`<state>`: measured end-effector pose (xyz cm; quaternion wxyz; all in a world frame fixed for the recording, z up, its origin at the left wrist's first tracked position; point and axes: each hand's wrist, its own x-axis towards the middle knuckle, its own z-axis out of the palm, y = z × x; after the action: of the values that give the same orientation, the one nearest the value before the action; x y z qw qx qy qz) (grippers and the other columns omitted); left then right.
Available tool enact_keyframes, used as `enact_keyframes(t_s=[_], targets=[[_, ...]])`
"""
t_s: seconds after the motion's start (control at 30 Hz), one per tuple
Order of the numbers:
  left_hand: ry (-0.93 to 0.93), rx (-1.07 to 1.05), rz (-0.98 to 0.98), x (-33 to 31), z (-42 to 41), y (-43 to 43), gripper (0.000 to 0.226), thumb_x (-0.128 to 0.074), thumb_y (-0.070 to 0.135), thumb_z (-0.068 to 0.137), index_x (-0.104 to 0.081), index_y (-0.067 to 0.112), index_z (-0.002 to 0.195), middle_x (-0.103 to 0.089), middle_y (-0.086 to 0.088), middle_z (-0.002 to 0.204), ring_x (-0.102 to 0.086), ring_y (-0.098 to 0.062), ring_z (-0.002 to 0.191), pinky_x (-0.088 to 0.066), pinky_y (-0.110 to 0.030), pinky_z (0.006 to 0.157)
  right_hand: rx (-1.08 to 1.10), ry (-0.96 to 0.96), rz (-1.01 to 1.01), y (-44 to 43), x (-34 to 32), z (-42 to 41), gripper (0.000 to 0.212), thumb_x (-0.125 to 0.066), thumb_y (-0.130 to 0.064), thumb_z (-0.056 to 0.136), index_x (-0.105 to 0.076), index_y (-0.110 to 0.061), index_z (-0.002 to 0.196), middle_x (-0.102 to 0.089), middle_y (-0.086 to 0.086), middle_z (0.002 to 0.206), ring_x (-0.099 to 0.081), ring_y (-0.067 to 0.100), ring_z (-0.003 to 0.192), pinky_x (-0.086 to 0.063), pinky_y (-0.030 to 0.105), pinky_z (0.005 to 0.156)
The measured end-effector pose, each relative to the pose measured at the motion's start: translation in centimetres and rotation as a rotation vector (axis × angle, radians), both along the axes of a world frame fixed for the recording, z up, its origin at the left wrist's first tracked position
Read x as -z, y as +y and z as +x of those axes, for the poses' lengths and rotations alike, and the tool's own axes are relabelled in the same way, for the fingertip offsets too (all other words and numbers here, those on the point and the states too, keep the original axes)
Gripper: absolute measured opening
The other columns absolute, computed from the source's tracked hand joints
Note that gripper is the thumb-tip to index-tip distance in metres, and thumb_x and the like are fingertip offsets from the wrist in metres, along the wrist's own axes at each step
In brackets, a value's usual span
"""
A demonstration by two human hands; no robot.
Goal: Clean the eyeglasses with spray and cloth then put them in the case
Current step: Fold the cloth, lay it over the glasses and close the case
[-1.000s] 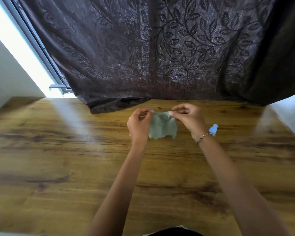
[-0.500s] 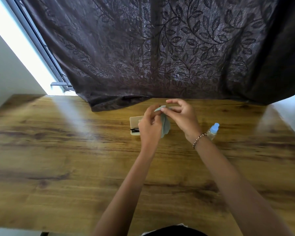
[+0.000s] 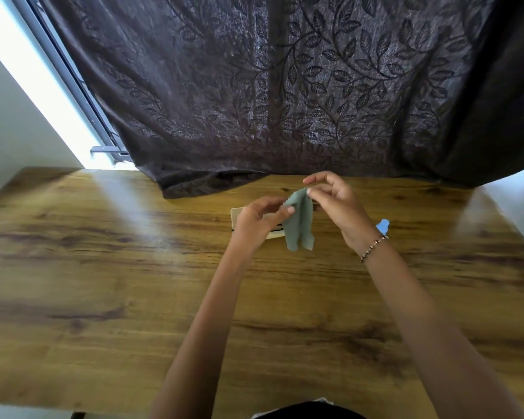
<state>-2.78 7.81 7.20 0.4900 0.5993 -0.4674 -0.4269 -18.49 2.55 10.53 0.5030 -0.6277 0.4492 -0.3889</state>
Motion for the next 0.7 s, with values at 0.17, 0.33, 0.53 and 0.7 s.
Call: enact_keyframes(t_s=[0.17, 0.33, 0.53, 0.7], targets=[[0.019, 0.026, -0.053, -0.6, 0.6, -0.3, 0.011, -0.071, 0.017, 0.085, -0.067, 0.011, 0.094, -0.070, 0.004, 0.085, -0.063, 0.002, 0.073, -0.047, -0.011, 0.066, -0.005, -0.012, 0.028, -0.3, 0.4, -0.5, 0.016, -0.056, -0.013, 0.091, -0.063, -0.026, 0.095, -0.070, 0.004, 0.087, -0.062, 0.030, 0.095, -0.049, 0.057, 0.089], [-0.041, 0.016, -0.156, -1.0, 1.4, -0.4, 0.009, -0.066, 0.012, 0.088, -0.065, 0.008, 0.096, -0.072, -0.002, 0.089, -0.068, -0.010, 0.079, -0.051, -0.015, 0.073, -0.009, -0.030, 0.027, -0.4, 0.4, -1.0, 0.016, -0.056, -0.013, 0.091, -0.063, -0.026, 0.097, -0.068, -0.004, 0.081, -0.063, 0.020, 0.091, -0.050, 0.055, 0.089], [-0.112, 0.115, -0.111, -1.0, 1.4, -0.6, 0.029, -0.071, 0.027, 0.084, -0.063, 0.018, 0.110, -0.070, 0.001, 0.094, -0.066, -0.010, 0.089, -0.052, -0.024, 0.083, -0.040, -0.059, 0.011, -0.4, 0.5, -0.8, 0.016, -0.055, -0.013, 0.092, -0.063, -0.026, 0.097, -0.069, -0.001, 0.084, -0.064, 0.017, 0.093, -0.049, 0.046, 0.090], [0.036, 0.059, -0.068, -0.6, 1.5, -0.3, 0.012, -0.071, 0.023, 0.084, -0.069, 0.015, 0.093, -0.069, 0.004, 0.089, -0.063, -0.007, 0.082, -0.050, -0.022, 0.076, -0.066, -0.044, 0.013, -0.4, 0.6, -1.0, 0.017, -0.054, -0.013, 0.095, -0.062, -0.027, 0.101, -0.071, -0.002, 0.089, -0.064, 0.017, 0.089, -0.053, 0.048, 0.084]])
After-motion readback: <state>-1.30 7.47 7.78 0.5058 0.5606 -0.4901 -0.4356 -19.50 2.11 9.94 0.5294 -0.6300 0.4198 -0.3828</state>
